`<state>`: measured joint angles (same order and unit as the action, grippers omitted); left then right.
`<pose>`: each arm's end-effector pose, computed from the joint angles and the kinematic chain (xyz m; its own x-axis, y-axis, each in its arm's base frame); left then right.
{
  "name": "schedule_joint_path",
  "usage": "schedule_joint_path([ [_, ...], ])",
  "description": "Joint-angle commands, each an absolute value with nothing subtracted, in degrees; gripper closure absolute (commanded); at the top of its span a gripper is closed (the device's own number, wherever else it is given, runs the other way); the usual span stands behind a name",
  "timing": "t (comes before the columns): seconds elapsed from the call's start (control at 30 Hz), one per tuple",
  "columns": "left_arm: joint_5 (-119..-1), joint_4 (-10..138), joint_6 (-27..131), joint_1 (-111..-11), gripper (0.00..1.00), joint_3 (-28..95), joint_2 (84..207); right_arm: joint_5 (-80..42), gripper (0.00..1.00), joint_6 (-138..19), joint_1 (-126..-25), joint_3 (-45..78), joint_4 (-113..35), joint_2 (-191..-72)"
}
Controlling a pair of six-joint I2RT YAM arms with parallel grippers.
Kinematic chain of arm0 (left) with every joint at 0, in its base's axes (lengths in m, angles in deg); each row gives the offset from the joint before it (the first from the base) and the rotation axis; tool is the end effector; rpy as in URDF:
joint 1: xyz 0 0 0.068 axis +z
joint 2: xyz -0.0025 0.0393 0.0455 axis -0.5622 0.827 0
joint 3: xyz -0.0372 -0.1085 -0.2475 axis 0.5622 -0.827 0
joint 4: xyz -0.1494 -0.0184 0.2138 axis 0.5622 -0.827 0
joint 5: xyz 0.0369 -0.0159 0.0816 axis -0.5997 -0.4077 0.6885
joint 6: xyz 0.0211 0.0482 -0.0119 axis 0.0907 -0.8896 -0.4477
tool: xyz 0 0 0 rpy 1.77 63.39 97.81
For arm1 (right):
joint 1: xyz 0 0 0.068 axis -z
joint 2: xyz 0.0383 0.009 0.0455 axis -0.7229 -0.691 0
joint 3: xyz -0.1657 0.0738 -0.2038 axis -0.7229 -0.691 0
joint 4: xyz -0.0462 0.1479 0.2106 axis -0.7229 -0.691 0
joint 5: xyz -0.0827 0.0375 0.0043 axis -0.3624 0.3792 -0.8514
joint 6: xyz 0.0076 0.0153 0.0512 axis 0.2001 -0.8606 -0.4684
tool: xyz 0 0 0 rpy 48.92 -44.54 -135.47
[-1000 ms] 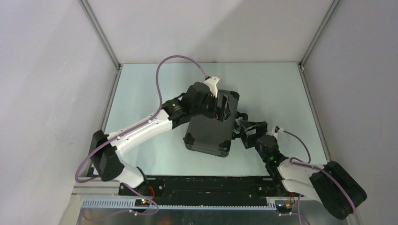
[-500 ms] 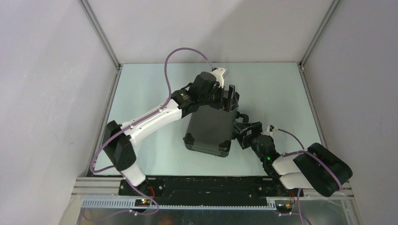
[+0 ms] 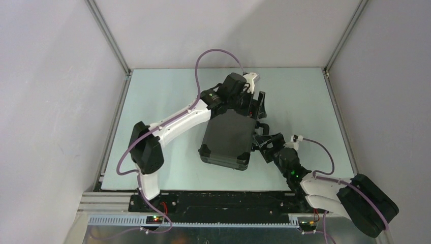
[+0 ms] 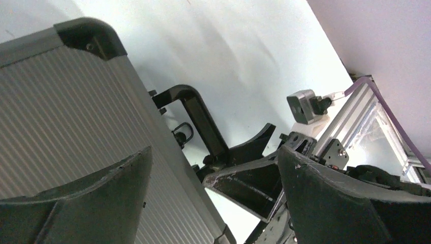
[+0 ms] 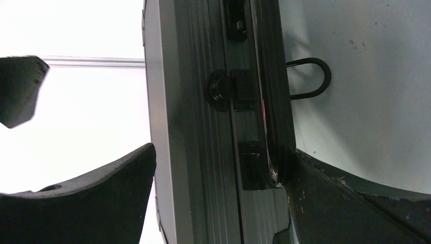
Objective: Pack up texas hold em set
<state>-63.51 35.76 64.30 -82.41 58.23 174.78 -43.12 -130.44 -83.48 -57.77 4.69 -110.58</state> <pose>0.2812 -0.3254 0.3312 -0.6828 0.1715 -0.7102 0.6184 0.6532 -0.4368 0.1423 0.0954 0.1355 -0.4001 0.8722 -0.2815 0.1264 0.3568 0.9256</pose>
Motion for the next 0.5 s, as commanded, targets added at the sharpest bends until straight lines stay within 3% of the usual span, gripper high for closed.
schedule_joint_path([
  [0.0,-67.39,32.73,61.90,-82.34,0.04,64.57,177.29,-43.68,0.08,-126.85,-83.80,-55.85,5.20,-110.95],
  [0.47,-72.70,29.00,59.85,-82.32,0.05,69.67,183.31,-46.49,0.07,-117.88,-84.85,-55.75,8.82,-109.94],
])
